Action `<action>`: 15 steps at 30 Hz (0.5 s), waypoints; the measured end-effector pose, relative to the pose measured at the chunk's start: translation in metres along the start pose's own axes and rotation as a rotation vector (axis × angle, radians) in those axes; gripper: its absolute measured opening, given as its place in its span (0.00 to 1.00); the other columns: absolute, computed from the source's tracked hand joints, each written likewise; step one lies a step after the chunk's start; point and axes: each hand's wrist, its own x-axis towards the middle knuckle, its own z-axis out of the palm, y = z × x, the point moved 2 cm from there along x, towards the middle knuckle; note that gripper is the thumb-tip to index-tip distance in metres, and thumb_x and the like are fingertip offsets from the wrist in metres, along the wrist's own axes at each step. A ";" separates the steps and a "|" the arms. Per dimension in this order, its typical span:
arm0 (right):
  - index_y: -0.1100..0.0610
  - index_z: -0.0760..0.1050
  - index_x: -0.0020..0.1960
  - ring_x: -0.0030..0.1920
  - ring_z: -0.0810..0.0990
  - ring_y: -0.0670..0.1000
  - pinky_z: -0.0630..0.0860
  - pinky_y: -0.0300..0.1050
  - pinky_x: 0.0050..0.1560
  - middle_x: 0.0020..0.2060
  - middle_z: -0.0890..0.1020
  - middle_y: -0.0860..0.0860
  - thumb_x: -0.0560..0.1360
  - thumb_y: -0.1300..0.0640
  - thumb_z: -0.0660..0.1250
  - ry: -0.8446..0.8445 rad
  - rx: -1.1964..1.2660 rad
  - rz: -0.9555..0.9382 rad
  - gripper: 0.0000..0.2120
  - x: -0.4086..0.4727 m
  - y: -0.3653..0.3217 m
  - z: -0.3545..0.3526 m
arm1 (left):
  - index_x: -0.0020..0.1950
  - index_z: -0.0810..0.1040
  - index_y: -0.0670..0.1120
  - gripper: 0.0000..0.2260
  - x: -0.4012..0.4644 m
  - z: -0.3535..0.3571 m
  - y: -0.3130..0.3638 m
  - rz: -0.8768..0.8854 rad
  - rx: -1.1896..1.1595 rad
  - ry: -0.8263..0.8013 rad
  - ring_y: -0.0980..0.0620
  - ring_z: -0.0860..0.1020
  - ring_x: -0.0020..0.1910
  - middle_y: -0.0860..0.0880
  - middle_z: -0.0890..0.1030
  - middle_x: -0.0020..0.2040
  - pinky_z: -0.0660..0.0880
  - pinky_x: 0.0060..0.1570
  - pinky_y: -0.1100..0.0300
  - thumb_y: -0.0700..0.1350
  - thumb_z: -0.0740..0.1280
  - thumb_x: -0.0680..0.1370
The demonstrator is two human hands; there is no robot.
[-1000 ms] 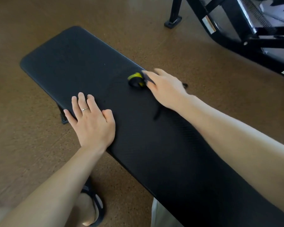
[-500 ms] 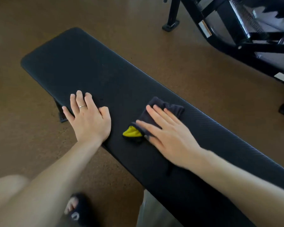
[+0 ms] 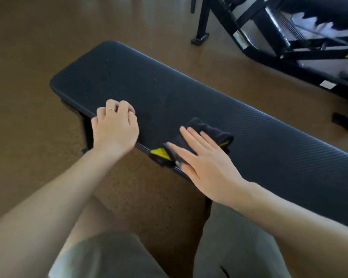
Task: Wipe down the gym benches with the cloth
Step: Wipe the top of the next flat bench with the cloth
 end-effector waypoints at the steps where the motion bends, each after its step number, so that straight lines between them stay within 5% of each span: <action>1: 0.43 0.57 0.82 0.83 0.52 0.54 0.48 0.52 0.81 0.83 0.57 0.54 0.85 0.44 0.46 -0.028 -0.020 0.018 0.25 -0.013 -0.005 -0.001 | 0.60 0.73 0.50 0.11 0.012 -0.007 -0.015 0.055 0.043 0.007 0.40 0.67 0.65 0.46 0.69 0.64 0.62 0.66 0.44 0.49 0.53 0.85; 6: 0.39 0.56 0.82 0.83 0.47 0.53 0.42 0.50 0.81 0.84 0.53 0.53 0.86 0.43 0.46 -0.079 0.018 0.120 0.24 0.012 -0.006 -0.009 | 0.59 0.70 0.44 0.11 0.057 -0.001 -0.028 0.259 0.205 0.042 0.38 0.72 0.56 0.40 0.72 0.62 0.69 0.58 0.42 0.49 0.54 0.85; 15: 0.43 0.56 0.83 0.83 0.50 0.61 0.47 0.57 0.82 0.83 0.53 0.60 0.87 0.47 0.51 0.102 0.014 0.455 0.24 0.166 -0.021 0.004 | 0.54 0.70 0.44 0.10 0.071 0.005 -0.035 0.372 0.248 0.079 0.39 0.73 0.51 0.42 0.74 0.55 0.67 0.48 0.45 0.49 0.55 0.82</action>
